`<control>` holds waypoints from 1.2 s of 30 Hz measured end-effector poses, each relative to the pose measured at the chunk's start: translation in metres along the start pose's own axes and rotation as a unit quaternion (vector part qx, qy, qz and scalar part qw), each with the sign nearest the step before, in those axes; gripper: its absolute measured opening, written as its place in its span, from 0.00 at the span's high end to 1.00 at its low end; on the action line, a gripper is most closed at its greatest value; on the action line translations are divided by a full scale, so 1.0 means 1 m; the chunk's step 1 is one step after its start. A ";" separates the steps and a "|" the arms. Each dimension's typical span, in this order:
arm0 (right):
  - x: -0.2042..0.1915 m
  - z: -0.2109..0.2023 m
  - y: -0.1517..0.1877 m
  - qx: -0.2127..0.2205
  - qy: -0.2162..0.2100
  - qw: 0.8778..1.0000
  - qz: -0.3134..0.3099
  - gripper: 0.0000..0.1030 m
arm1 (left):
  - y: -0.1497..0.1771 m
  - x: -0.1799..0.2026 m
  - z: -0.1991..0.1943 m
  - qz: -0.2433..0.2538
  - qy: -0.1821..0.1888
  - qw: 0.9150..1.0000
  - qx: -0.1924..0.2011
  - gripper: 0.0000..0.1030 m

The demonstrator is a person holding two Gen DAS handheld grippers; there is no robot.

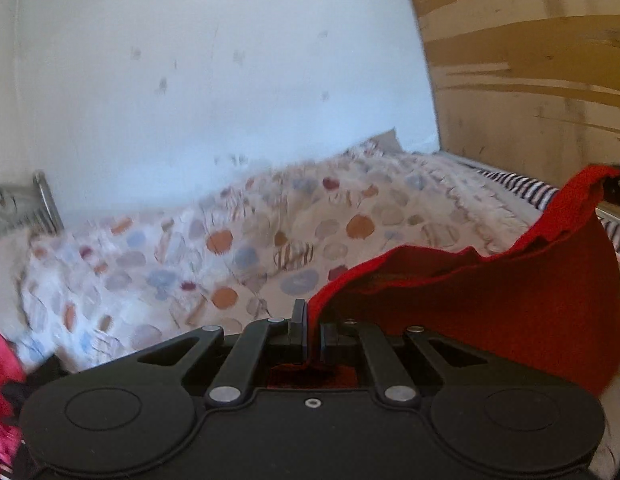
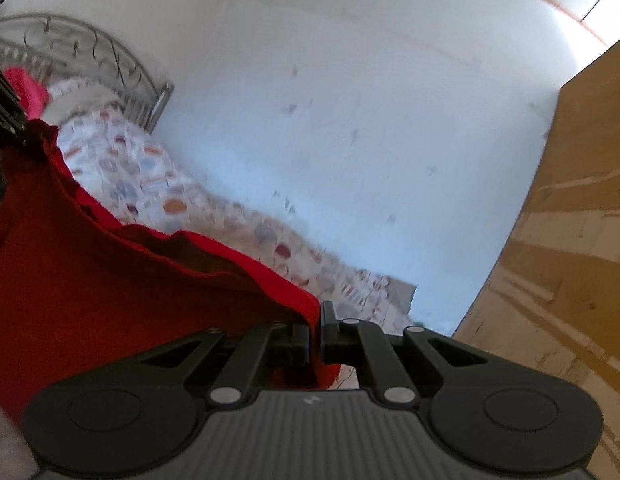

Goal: Fold small clothes

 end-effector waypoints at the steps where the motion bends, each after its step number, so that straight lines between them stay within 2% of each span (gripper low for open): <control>1: -0.001 0.016 0.004 -0.010 -0.002 1.000 0.003 0.95 | 0.000 -0.004 0.019 -0.008 0.001 1.000 -0.010 0.95; 5: -0.005 0.080 0.029 -0.060 -0.016 0.997 0.036 0.95 | 0.011 -0.016 0.091 -0.031 0.007 0.998 -0.049 0.95; 9: -0.017 0.126 0.058 -0.099 -0.020 0.994 0.044 0.95 | 0.031 -0.020 0.144 -0.042 0.016 0.996 -0.071 0.95; 13: -0.029 0.153 0.076 -0.124 -0.017 0.991 0.043 0.94 | 0.049 -0.022 0.178 -0.063 0.022 0.994 -0.090 0.95; 17: -0.037 0.171 0.086 -0.144 -0.020 0.988 0.042 0.93 | 0.064 -0.028 0.207 -0.102 0.029 0.987 -0.119 0.93; 19: -0.038 0.178 0.091 -0.157 -0.028 0.986 0.048 0.92 | 0.071 -0.034 0.213 -0.132 0.043 0.981 -0.135 0.88; 20: -0.038 0.178 0.093 -0.160 -0.030 0.985 0.049 0.91 | 0.073 -0.038 0.215 -0.151 0.045 0.977 -0.141 0.81; 21: -0.037 0.178 0.094 -0.162 -0.032 0.985 0.049 0.89 | 0.074 -0.041 0.214 -0.164 0.042 0.975 -0.144 0.68; 22: -0.037 0.178 0.095 -0.161 -0.035 0.985 0.049 0.82 | 0.075 -0.043 0.213 -0.172 0.035 0.973 -0.148 0.60; 23: -0.036 0.177 0.096 -0.159 -0.036 0.985 0.050 0.76 | 0.075 -0.047 0.211 -0.178 0.025 0.972 -0.148 0.43; 24: -0.034 0.177 0.096 -0.157 -0.036 0.985 0.054 0.56 | 0.074 -0.049 0.209 -0.182 0.020 0.972 -0.144 0.29; 25: -0.031 0.175 0.095 -0.150 -0.040 0.986 0.064 0.36 | 0.073 -0.053 0.206 -0.188 0.019 0.972 -0.137 0.24; 27: -0.024 0.172 0.094 -0.133 -0.059 0.986 0.087 0.22 | 0.071 -0.061 0.199 -0.206 0.025 0.970 -0.124 0.11; 29: -0.018 0.169 0.092 -0.124 -0.058 0.986 0.093 0.14 | 0.071 -0.070 0.190 -0.227 0.027 0.967 -0.112 0.02; 31: -0.013 0.163 0.090 -0.108 -0.055 0.988 0.095 0.05 | 0.073 -0.078 0.181 -0.241 0.023 0.965 -0.105 0.01; 36: 0.006 0.137 0.092 -0.091 -0.058 0.986 0.130 0.02 | 0.094 -0.085 0.147 -0.236 0.036 0.966 -0.103 0.01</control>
Point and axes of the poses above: each gripper's, at about its wrist camera, not at the fingertips, and z roughly the way its jaws point, x to its right, y to its underside, the point moved 2 cm from there along z, roughly the way its jaws point, and after that the axes turned 4 degrees about x, right-handed, at the moved point
